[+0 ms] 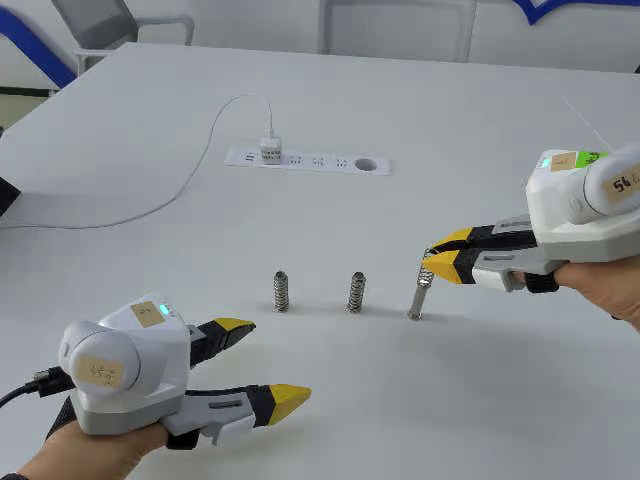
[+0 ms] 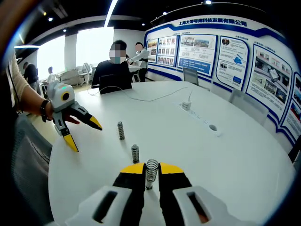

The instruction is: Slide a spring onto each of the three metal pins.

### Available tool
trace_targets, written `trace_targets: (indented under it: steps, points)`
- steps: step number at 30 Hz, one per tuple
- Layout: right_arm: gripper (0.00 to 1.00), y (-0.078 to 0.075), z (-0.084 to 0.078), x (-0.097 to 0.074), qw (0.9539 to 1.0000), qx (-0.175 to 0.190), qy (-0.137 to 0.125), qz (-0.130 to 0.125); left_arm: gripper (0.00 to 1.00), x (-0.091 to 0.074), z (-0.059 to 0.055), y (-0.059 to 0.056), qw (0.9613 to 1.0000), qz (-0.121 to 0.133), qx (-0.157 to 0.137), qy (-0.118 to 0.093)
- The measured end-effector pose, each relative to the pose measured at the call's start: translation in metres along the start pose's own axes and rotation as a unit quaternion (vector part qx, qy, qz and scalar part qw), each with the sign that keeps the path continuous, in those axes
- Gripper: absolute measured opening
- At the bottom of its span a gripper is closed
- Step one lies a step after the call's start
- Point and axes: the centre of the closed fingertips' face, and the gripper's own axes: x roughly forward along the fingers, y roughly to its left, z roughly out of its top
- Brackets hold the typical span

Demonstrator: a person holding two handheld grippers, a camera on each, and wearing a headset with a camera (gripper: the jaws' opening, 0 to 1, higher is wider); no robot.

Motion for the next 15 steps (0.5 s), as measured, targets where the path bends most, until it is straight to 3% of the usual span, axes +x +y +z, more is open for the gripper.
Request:
trace_targets:
  steps: [15]
  points:
    - [0.12,0.002,-0.011,0.007,1.0,0.006,0.005,-0.003,0.61,0.0,-0.001,0.001,1.0,0.001,0.001,0.001]
